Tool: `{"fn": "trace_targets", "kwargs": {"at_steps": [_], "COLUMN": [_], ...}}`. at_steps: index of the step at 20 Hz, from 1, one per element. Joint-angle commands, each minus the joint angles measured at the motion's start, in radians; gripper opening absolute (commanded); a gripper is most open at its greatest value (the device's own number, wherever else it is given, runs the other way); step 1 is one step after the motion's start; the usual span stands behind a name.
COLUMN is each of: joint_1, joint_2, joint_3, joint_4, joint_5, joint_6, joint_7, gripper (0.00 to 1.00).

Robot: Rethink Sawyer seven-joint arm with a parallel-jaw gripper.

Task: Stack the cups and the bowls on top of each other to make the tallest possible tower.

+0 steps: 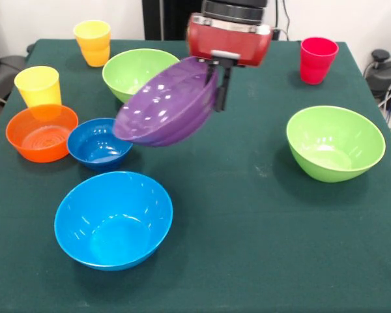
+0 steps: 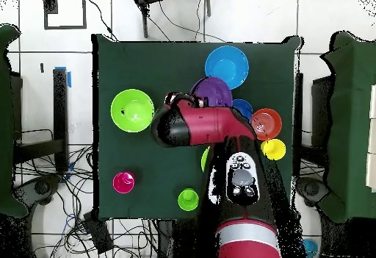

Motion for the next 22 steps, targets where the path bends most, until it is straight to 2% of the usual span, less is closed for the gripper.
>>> {"fn": "trace_targets", "kwargs": {"at_steps": [1, 5, 11, 16, 22], "joint_1": [-0.041, -0.074, -0.079, -0.071, -0.088], "joint_2": [0.023, 0.034, 0.025, 0.03, 0.064], "joint_3": [0.104, 0.144, 0.158, 0.15, 0.183], "joint_4": [-0.14, -0.18, -0.192, -0.248, -0.315], "joint_5": [-0.109, -0.125, -0.134, -0.14, -0.156], "joint_6": [0.16, 0.19, 0.217, 0.265, 0.29], "joint_7": [-0.21, -0.234, -0.212, -0.2, -0.243], "gripper": [0.0, 0.0, 0.0, 0.0, 0.0]}}
